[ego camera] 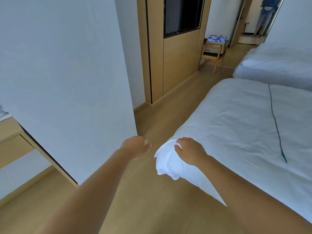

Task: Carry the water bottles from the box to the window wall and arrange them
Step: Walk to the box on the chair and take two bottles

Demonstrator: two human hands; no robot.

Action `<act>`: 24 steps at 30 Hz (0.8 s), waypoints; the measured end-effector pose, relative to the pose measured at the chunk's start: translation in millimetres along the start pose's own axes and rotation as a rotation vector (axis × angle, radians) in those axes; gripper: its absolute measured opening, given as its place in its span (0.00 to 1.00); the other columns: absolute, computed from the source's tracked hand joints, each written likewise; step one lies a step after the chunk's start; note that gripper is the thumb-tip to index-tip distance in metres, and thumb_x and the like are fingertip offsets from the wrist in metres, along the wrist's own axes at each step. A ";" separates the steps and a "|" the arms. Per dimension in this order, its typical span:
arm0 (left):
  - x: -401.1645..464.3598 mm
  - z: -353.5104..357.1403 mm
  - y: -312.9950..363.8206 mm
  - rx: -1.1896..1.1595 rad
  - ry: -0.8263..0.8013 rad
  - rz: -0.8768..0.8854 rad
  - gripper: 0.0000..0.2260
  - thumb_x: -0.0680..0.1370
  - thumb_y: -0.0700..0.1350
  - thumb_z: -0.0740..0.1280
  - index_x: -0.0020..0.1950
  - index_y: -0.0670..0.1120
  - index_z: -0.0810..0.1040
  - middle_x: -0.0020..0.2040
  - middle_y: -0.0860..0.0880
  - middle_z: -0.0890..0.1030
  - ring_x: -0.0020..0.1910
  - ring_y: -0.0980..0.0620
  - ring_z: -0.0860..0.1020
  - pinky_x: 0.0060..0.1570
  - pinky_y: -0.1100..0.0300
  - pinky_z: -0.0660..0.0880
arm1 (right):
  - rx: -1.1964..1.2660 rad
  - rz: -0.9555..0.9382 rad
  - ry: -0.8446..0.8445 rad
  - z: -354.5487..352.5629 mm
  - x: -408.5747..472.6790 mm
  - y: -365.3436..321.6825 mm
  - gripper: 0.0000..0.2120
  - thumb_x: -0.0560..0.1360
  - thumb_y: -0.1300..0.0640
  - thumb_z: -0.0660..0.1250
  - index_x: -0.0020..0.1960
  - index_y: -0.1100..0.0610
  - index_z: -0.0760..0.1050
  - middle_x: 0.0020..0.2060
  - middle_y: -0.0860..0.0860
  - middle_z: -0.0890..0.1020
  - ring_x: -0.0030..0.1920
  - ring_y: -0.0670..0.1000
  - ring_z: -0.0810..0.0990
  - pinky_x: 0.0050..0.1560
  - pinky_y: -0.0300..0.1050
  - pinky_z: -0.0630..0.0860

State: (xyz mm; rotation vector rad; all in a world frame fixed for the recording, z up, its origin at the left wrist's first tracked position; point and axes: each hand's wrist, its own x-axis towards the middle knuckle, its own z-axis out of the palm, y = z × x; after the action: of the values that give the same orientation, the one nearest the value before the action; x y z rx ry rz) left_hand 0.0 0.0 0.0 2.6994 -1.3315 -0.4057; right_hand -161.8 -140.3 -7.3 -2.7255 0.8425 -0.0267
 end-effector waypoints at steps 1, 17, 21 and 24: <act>3.1 1.3 1.4 -0.002 -0.011 -0.008 0.15 0.81 0.53 0.54 0.57 0.46 0.75 0.54 0.49 0.79 0.54 0.49 0.75 0.51 0.56 0.71 | -0.004 0.000 -0.003 0.6 3.5 2.8 0.17 0.81 0.51 0.52 0.60 0.59 0.73 0.54 0.52 0.78 0.57 0.53 0.75 0.56 0.46 0.72; 176.2 -17.6 -45.7 0.026 -0.048 0.112 0.15 0.81 0.53 0.55 0.56 0.46 0.76 0.52 0.49 0.79 0.51 0.49 0.76 0.52 0.54 0.74 | 0.029 0.119 -0.045 17.1 168.8 10.2 0.18 0.81 0.52 0.52 0.60 0.63 0.73 0.56 0.56 0.77 0.59 0.56 0.74 0.57 0.51 0.72; 240.3 -42.1 -77.7 0.041 -0.079 0.148 0.16 0.81 0.53 0.54 0.53 0.45 0.75 0.49 0.49 0.78 0.51 0.48 0.76 0.49 0.55 0.73 | 0.032 0.156 -0.028 11.0 236.3 -1.9 0.18 0.81 0.52 0.53 0.60 0.63 0.72 0.57 0.56 0.76 0.59 0.55 0.73 0.58 0.50 0.72; 283.0 -62.1 -103.5 0.044 -0.084 0.161 0.17 0.81 0.53 0.53 0.57 0.45 0.76 0.52 0.49 0.79 0.52 0.49 0.76 0.51 0.55 0.73 | 0.026 0.168 -0.028 12.1 282.1 -14.3 0.18 0.81 0.52 0.53 0.63 0.61 0.71 0.59 0.55 0.76 0.60 0.54 0.73 0.59 0.49 0.71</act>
State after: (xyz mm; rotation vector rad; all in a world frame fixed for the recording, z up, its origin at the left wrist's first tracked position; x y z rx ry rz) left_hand 261.0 -162.1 -16.2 2.6108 -1.5845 -0.4824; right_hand 81.1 -282.5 -33.8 -2.6154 1.0517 0.0344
